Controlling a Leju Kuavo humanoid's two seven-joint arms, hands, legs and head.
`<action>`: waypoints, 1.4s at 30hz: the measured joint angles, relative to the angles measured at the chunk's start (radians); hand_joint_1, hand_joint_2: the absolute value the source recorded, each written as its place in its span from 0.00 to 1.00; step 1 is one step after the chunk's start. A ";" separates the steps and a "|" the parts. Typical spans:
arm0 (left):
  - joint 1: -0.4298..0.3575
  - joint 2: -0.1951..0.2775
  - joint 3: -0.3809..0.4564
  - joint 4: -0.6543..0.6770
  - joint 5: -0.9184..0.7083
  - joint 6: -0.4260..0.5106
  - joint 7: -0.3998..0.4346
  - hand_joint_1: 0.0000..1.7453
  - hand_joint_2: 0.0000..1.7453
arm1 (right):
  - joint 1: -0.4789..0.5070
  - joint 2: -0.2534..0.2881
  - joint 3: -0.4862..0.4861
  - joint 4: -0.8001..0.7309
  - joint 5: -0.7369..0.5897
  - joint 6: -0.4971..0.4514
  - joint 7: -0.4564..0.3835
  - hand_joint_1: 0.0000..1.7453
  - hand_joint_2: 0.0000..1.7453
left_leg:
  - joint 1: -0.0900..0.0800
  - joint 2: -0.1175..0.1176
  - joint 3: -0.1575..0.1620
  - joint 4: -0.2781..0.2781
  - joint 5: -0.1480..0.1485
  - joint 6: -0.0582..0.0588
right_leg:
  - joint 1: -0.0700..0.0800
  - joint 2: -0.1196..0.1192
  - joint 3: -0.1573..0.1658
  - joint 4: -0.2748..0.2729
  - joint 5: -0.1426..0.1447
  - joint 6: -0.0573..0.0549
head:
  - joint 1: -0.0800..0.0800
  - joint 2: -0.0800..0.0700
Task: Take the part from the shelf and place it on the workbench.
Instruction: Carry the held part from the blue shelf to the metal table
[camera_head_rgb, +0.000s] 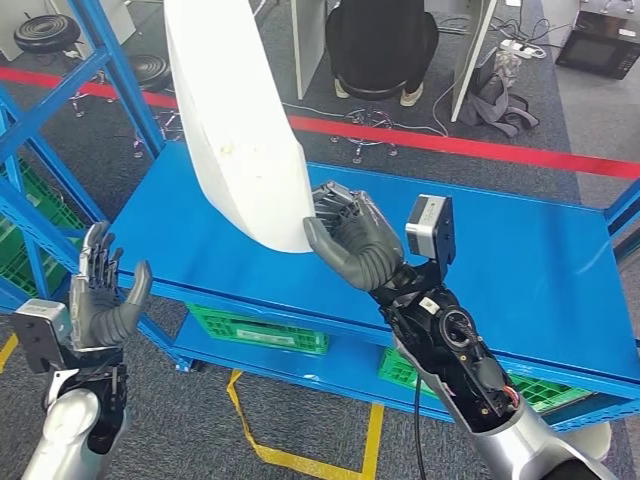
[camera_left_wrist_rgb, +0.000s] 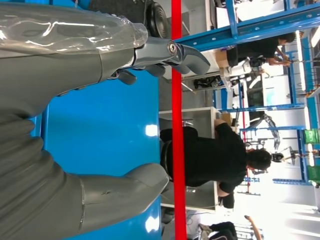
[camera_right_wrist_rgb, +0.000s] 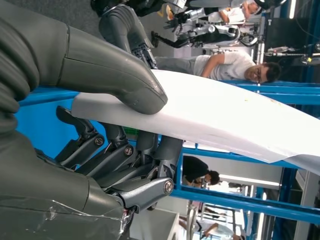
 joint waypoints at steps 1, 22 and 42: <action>0.001 0.000 0.000 -0.001 0.000 0.000 0.000 0.00 1.00 | 0.001 0.000 0.000 0.000 0.000 0.000 0.000 1.00 1.00 | 0.000 0.000 0.000 0.000 0.000 0.000 | 0.000 0.000 0.000 0.000 0.000 0.000 | 0.000 0.000; 0.007 0.000 0.000 -0.017 -0.017 -0.011 -0.002 0.00 1.00 | 0.026 0.000 -0.001 -0.025 0.021 -0.044 0.010 1.00 1.00 | 0.000 0.000 0.000 0.000 0.000 0.000 | 0.000 0.000 0.000 0.000 0.000 0.000 | 0.000 0.000; 0.004 -0.002 0.000 -0.019 -0.014 0.008 -0.006 0.00 1.00 | 0.026 0.000 0.001 -0.024 0.068 -0.056 -0.002 1.00 1.00 | 0.001 0.002 0.006 -0.003 -0.004 0.018 | -0.002 -0.001 0.006 -0.007 -0.003 0.011 | -0.005 0.000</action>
